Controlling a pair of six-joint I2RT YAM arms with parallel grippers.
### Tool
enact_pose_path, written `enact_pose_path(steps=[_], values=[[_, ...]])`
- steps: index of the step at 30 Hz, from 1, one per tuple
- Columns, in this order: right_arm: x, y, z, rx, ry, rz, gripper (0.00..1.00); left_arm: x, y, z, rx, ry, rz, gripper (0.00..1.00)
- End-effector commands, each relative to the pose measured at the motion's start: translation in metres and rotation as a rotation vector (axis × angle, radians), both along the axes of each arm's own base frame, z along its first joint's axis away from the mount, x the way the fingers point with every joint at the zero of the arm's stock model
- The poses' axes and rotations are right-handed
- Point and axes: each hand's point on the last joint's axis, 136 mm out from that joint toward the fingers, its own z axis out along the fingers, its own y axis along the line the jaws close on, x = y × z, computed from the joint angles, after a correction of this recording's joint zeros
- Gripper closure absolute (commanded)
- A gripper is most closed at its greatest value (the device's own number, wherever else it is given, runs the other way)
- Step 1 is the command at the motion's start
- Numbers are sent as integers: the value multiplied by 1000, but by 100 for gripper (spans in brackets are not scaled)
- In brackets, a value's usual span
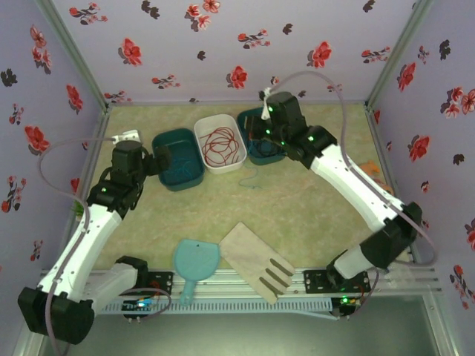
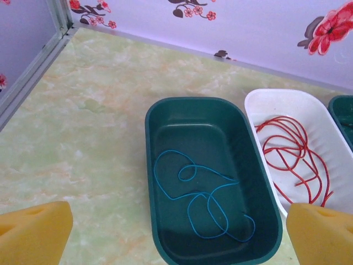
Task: Untangle the cables
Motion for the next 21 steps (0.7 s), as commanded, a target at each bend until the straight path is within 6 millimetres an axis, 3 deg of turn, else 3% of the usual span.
enact_pose_path(steps=[1, 5, 12, 21], values=[[4, 38, 25, 3, -64, 118, 100, -6, 10, 4, -19, -22, 54, 0], [18, 81, 37, 21, -111, 197, 100, -10, 13, 10, -46, -48, 72, 0], [39, 150, 25, 38, -126, 304, 100, -11, 14, 14, -71, -75, 86, 0], [53, 197, 5, 105, -129, 354, 100, -13, 17, 7, -100, -76, 115, 0]])
